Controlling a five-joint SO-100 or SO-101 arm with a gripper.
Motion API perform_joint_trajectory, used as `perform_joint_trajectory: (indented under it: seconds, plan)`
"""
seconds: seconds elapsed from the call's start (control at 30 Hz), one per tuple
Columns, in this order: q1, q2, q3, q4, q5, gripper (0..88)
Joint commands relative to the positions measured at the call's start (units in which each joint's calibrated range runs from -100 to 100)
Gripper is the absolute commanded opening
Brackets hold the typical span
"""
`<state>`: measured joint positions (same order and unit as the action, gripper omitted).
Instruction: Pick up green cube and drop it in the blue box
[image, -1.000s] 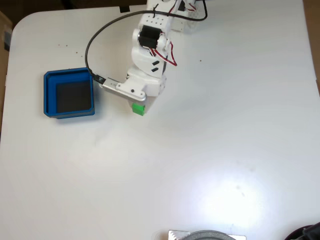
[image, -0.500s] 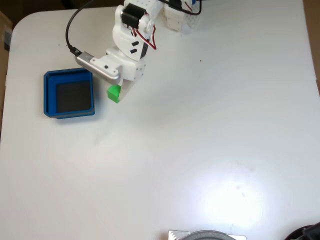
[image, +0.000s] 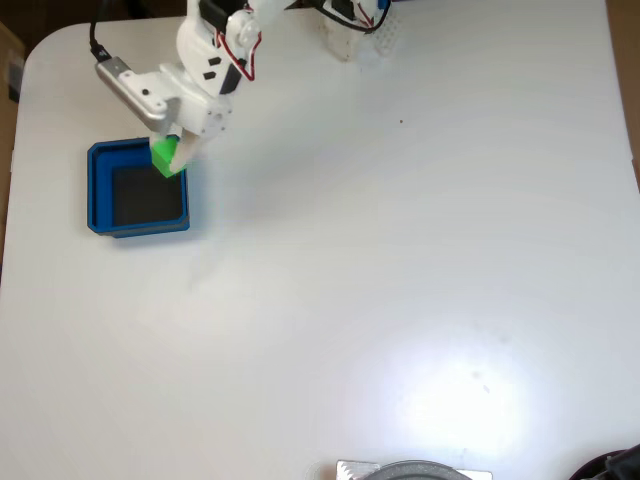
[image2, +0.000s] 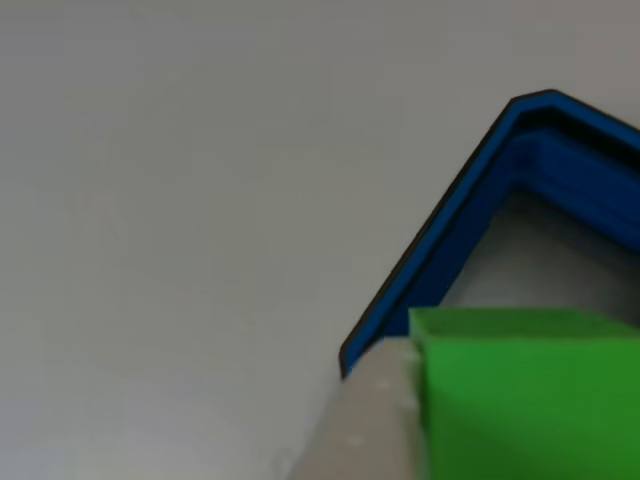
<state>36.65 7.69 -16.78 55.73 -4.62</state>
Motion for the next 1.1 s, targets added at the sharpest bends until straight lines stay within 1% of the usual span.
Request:
perform_joint_trajectory:
  seconds: [0.0,0.4,0.8,1.07]
  plan:
    - [3.8,0.4,-4.3,-6.4,0.1,2.1]
    - [7.5,7.2,-4.9,-7.7,0.1,2.1]
    - [8.2,16.7,-15.2,-7.7,0.2,2.1]
    - [8.2,19.7,-15.8,-7.6,0.2,2.1]
